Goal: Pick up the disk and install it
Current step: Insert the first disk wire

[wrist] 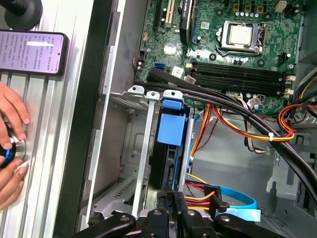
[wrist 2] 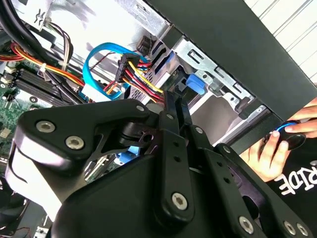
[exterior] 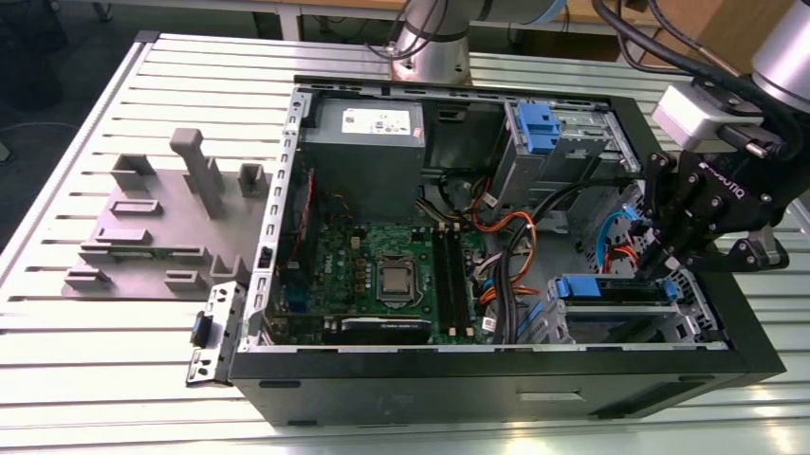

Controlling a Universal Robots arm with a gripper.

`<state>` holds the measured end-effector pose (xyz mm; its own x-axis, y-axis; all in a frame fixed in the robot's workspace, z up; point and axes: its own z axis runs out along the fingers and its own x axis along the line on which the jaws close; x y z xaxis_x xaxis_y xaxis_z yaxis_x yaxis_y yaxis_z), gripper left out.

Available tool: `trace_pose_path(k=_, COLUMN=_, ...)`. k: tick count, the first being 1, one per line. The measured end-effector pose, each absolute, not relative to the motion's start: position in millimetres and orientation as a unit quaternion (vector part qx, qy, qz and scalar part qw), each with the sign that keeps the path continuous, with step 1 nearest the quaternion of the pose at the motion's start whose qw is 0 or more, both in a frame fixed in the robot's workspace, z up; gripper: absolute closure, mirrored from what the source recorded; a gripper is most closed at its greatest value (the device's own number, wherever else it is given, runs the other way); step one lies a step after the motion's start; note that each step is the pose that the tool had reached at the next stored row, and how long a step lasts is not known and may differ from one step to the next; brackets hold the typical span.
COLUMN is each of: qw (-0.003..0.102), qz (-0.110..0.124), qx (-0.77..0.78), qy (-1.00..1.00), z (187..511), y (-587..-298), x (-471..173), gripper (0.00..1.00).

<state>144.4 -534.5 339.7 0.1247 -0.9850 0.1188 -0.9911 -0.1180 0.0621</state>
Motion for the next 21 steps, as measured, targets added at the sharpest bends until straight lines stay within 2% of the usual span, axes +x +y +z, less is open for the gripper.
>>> trace_pose_path(k=21, qw=0.060, qz=0.024, qx=0.739, qy=-0.671, z=335.7, y=-540.0, x=141.7, gripper=0.84)
